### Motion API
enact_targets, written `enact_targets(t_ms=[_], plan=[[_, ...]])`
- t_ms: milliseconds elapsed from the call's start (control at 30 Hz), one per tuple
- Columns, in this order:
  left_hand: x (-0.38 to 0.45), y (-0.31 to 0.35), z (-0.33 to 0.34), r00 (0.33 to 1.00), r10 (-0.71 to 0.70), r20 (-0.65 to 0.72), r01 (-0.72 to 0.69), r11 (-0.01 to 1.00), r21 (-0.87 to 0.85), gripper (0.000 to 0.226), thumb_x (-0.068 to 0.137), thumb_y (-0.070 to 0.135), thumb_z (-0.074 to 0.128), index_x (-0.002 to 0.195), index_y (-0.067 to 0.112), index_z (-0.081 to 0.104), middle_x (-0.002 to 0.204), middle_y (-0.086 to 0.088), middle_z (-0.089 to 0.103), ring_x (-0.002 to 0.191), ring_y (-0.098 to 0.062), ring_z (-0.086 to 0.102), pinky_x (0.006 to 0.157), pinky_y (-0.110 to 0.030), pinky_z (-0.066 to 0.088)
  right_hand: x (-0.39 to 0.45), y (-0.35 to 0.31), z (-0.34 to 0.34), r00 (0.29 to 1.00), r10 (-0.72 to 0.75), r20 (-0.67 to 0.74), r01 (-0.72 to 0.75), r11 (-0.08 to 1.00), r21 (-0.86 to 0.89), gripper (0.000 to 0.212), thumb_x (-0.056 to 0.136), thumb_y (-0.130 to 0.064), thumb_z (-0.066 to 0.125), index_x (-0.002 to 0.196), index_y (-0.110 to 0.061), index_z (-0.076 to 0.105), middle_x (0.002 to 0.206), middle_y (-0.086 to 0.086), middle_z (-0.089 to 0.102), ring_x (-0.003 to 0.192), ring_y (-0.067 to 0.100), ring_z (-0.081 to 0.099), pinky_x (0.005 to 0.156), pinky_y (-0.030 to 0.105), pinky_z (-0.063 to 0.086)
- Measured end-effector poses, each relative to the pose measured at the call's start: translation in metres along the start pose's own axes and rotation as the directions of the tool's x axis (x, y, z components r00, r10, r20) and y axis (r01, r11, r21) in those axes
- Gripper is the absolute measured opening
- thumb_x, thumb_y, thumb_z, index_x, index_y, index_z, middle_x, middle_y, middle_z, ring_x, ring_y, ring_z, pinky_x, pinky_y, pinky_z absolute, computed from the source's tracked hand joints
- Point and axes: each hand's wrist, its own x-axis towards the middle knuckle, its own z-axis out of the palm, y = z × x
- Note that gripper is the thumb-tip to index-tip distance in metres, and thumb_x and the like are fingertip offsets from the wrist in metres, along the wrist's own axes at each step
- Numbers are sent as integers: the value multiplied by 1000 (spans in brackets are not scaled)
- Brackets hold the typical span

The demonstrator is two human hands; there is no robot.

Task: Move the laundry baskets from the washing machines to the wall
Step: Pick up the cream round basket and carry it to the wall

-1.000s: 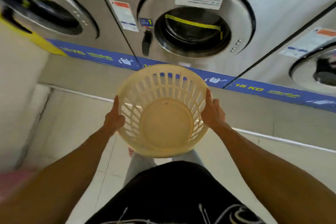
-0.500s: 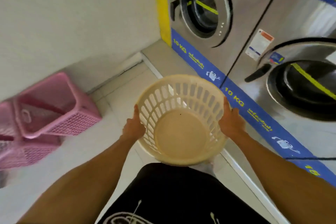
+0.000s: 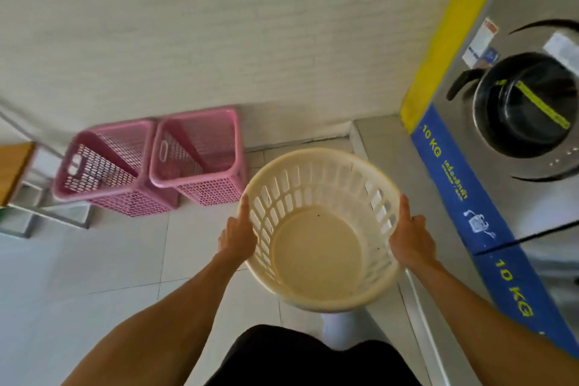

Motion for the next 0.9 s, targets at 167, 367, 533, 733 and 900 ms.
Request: enact_targets(t_ms=[167, 367, 533, 733, 900], plan=[[59, -4, -7, 996, -67, -57, 71, 995, 68, 91, 95, 15, 50, 152, 44, -15, 84, -9, 60, 62, -22, 63, 58, -39, 60, 72, -52, 8, 996, -66, 54, 66, 998, -11, 80, 99, -14, 45, 164, -31, 2, 136, 18, 43, 105, 42, 64, 89, 45, 49], [129, 17, -25, 989, -123, -76, 124, 992, 9, 87, 97, 14, 53, 156, 37, -6, 87, -12, 63, 66, -24, 66, 58, -40, 61, 153, -96, -5, 982, -142, 127, 148, 988, -45, 78, 104, -19, 44, 164, -31, -4, 136, 17, 43, 78, 25, 50, 71, 36, 41], [186, 30, -32, 982, -174, -76, 172, 985, -34, 90, 97, 12, 55, 156, 36, -9, 85, -12, 64, 65, -23, 67, 59, -41, 61, 220, -135, -19, 972, -175, 156, 189, 978, -83, 80, 104, -22, 49, 164, -33, -3, 135, 18, 45, 77, 24, 50, 69, 35, 41], [243, 31, -14, 963, -258, -75, 255, 966, -51, 105, 96, 21, 58, 147, 44, -31, 89, -15, 61, 64, -24, 65, 60, -41, 61, 296, -178, -13, 964, -177, 199, 207, 969, -138, 81, 102, -28, 51, 162, -40, -3, 126, 16, 52, 79, 25, 60, 67, 38, 52], [307, 22, -3, 955, -296, 27, 297, 954, -45, 88, 100, 21, 50, 156, 29, -19, 80, -8, 61, 53, -14, 55, 49, -27, 50, 352, -212, 8, 955, -184, 233, 227, 959, -172, 77, 103, -26, 52, 161, -44, 4, 110, 9, 54, 70, 18, 60, 62, 38, 57]])
